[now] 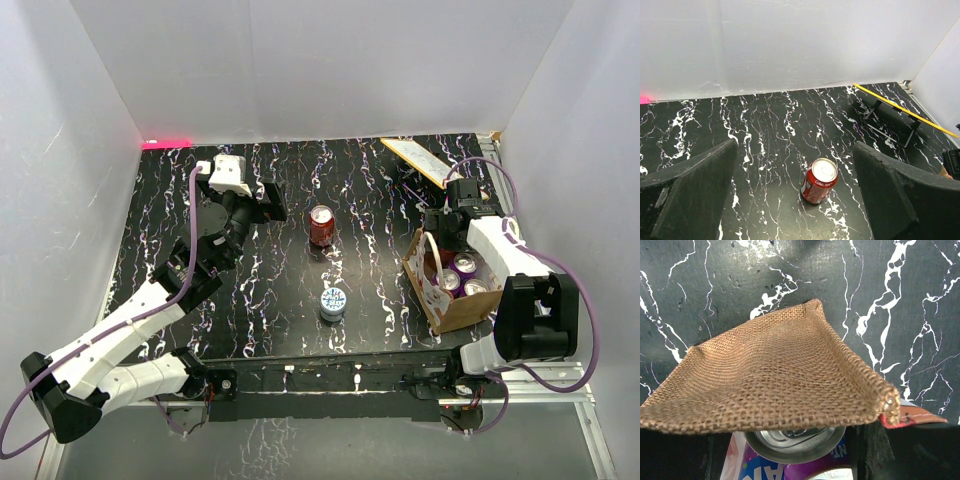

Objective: Take the beverage out of the canvas bag

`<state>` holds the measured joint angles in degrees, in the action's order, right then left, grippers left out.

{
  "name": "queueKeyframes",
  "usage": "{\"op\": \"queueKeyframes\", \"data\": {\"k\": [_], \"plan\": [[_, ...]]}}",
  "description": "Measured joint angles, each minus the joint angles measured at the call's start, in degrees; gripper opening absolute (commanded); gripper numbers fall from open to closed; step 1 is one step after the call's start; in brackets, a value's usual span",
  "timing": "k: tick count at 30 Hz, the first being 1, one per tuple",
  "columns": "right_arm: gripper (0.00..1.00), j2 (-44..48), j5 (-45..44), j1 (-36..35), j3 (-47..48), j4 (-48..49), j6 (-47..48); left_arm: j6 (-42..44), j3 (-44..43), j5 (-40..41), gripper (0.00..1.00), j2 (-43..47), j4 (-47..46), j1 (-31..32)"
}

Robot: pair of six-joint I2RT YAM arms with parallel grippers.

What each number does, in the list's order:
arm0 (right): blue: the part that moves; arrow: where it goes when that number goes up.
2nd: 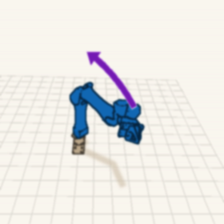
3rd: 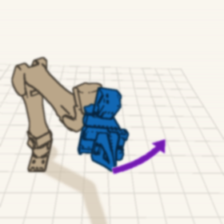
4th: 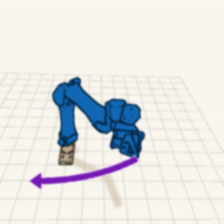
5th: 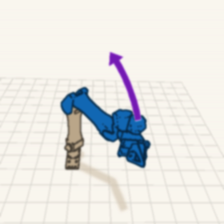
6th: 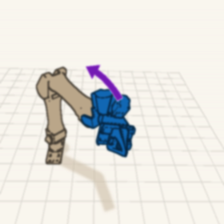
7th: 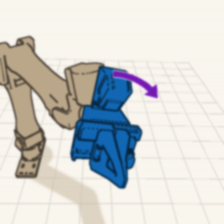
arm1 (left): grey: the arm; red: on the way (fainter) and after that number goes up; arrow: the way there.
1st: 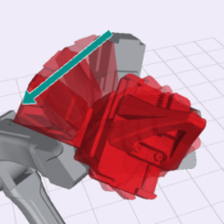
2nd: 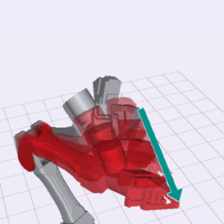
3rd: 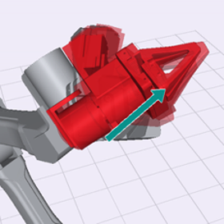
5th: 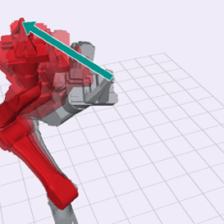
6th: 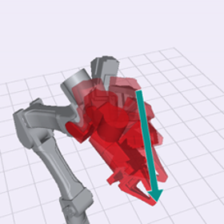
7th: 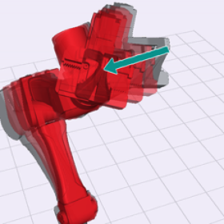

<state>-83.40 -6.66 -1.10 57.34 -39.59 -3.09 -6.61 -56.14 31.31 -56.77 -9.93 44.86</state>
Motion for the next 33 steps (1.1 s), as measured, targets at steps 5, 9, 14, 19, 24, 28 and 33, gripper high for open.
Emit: {"op": "queueKeyframes", "data": {"k": [5, 9, 14, 19, 24, 28, 33], "plan": [[0.77, -0.2, 0.2, 0.0, 0.0, 0.7, 0.0, 0.0, 0.0, 0.3, 0.97, 0.2, -0.1, 0.0], [0.67, -0.2, 0.2, 0.0, 0.0, 0.7, 0.1, 0.0, 0.0, 0.5, 0.97, 0.2, -0.1, 0.0], [0.48, 0.4, 0.5, 0.1, -0.2, 0.5, 0.0, 0.0, 0.0, 0.9, 0.97, 0.2, -0.1, 0.0], [0.38, 2.3, 1.1, 0.1, -1.3, 0.9, 0.0, 0.0, 0.0, 0.9, 0.97, 0.2, 0.0, 0.0], [0.32, 4.1, 1.9, 0.1, -1.7, 0.8, 0.0, 0.0, 0.0, 1.1, 0.97, 0.2, 0.2, 0.0], [0.27, 4.5, 2.2, 0.1, -1.7, 0.6, 0.0, 0.0, 0.0, 1.1, 0.97, 0.2, 0.2, 0.0], [0.22, 5.8, 2.3, 0.1, -1.7, 0.0, -0.3, -0.3, 0.0, 1.1, 0.97, -0.2, 0.2, 0.0]]}}
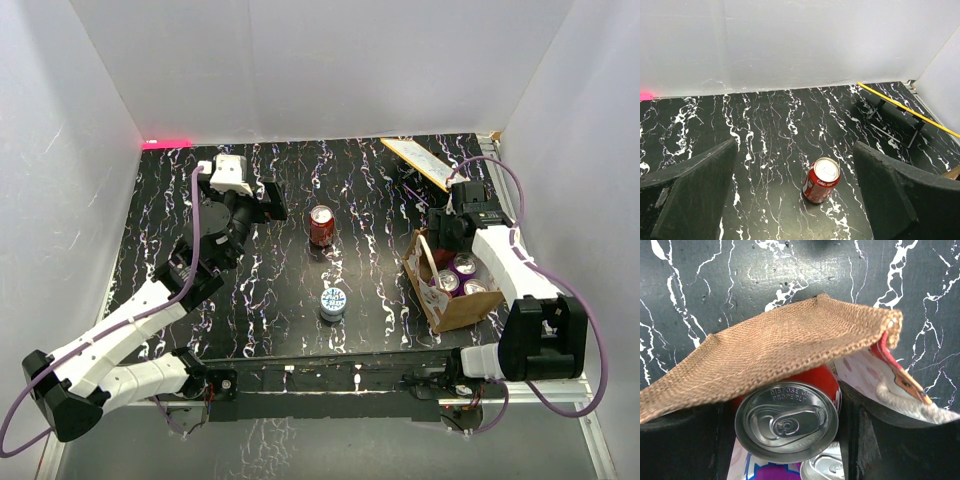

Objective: Take the beverage out of the canvas bag

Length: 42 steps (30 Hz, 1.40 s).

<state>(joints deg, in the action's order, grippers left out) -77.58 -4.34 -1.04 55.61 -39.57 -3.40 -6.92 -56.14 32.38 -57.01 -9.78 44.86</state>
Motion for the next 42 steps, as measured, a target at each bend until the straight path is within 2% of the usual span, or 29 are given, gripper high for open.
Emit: {"op": "queueKeyframes", "data": {"k": [4, 10, 27, 36, 42], "plan": [[0.12, 2.6, 0.2, 0.0, 0.1, -0.8, -0.8, -0.1, 0.0, 0.0, 0.97, -1.0, 0.1, 0.0], [0.08, 4.7, 0.2, 0.0, 1.5, -3.1, -2.3, 0.1, 0.0, 0.1, 0.97, -1.3, 0.4, 0.0], [0.08, 18.1, 3.3, 0.0, 10.7, -11.7, -7.5, -0.1, 0.0, 0.0, 0.97, -1.3, 0.9, 0.0], [0.08, 17.7, 9.8, 0.0, 18.3, -14.6, -9.6, -0.2, 0.0, 0.0, 0.97, -1.3, 0.9, 0.0], [0.08, 13.9, 17.2, -0.1, 24.0, -13.0, -10.4, -0.3, 0.0, 0.0, 0.97, -1.3, 1.1, 0.0]]}}
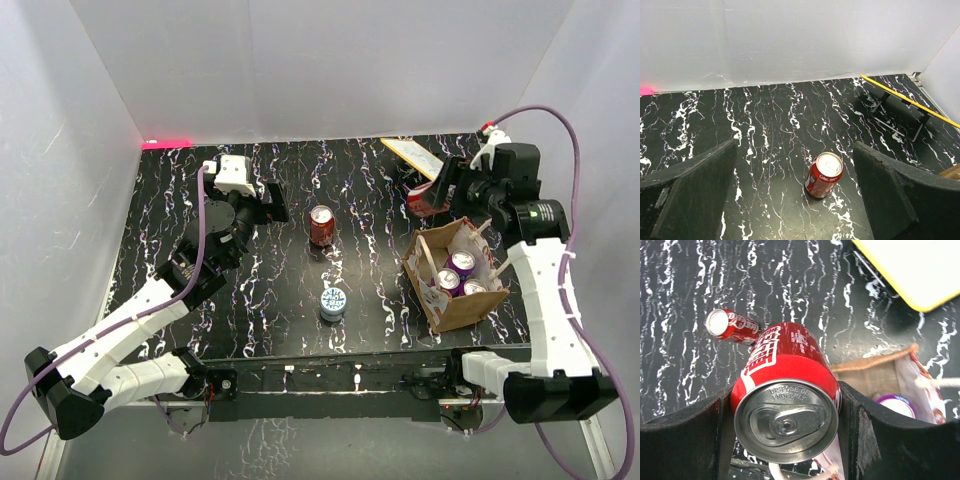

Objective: Take the beverage out of the canvas bag

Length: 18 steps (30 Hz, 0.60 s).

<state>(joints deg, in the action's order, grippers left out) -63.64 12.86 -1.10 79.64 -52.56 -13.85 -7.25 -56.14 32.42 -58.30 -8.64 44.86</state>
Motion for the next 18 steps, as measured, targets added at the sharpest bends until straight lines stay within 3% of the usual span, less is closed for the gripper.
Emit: {"op": "queueKeyframes", "data": {"k": [5, 13, 18], "plan": [[0.08, -6.1, 0.8, -4.7, 1.4, 3.5, -1.4, 0.0, 0.0, 0.0, 0.97, 0.0, 0.0, 0.0], [0.08, -18.4, -9.2, -24.9, 2.0, 7.7, -2.9, 0.2, 0.0, 0.2, 0.97, 0.0, 0.0, 0.0], [0.08, -25.3, -16.2, -30.4, 2.0, 9.1, -3.7, 0.2, 0.0, 0.2, 0.97, 0.0, 0.0, 0.0]]}}
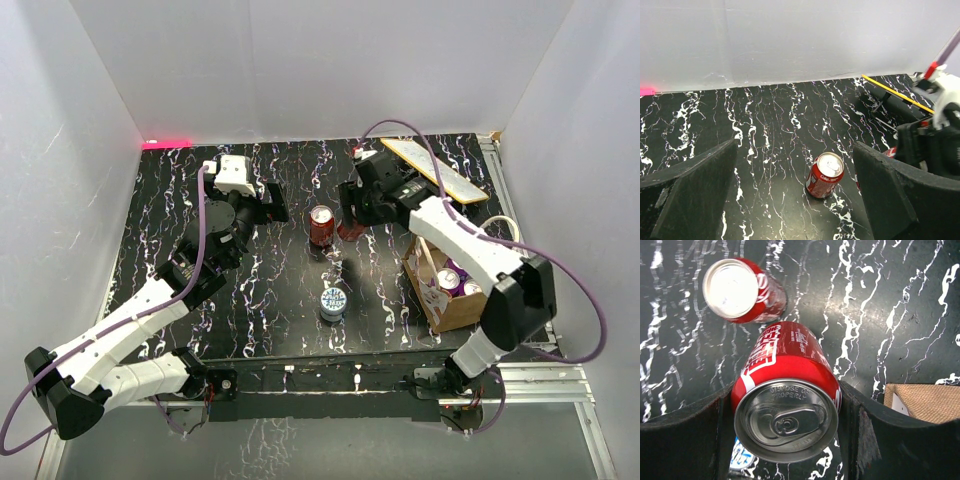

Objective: Take the beverage out of the canvas bag

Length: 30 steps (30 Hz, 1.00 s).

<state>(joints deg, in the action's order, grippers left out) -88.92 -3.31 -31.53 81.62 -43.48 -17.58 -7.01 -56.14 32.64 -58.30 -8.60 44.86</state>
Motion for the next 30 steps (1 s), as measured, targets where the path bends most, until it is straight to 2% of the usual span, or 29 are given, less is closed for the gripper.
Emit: {"op": "queueKeyframes", "data": {"k": [7, 15, 23, 30], "plan": [[0.08, -7.3, -7.3, -0.5, -0.9, 3.1, -2.3, 0.2, 0.0, 0.0, 0.97, 0.0, -0.1, 0.0], [0.08, -14.3, -10.7, -0.2, -0.8, 8.2, -3.6, 0.4, 0.0, 0.0, 0.97, 0.0, -0.4, 0.0], [0.08, -20.3, -12.9, -0.2, 3.1, 9.1, -3.5, 0.6, 0.0, 0.0, 0.97, 0.0, -0.4, 0.0], [0.19, -22.1, -13.4, -0.2, 5.4, 8.5, -3.5, 0.6, 0.0, 0.0, 0.97, 0.0, -0.4, 0.0]]}}
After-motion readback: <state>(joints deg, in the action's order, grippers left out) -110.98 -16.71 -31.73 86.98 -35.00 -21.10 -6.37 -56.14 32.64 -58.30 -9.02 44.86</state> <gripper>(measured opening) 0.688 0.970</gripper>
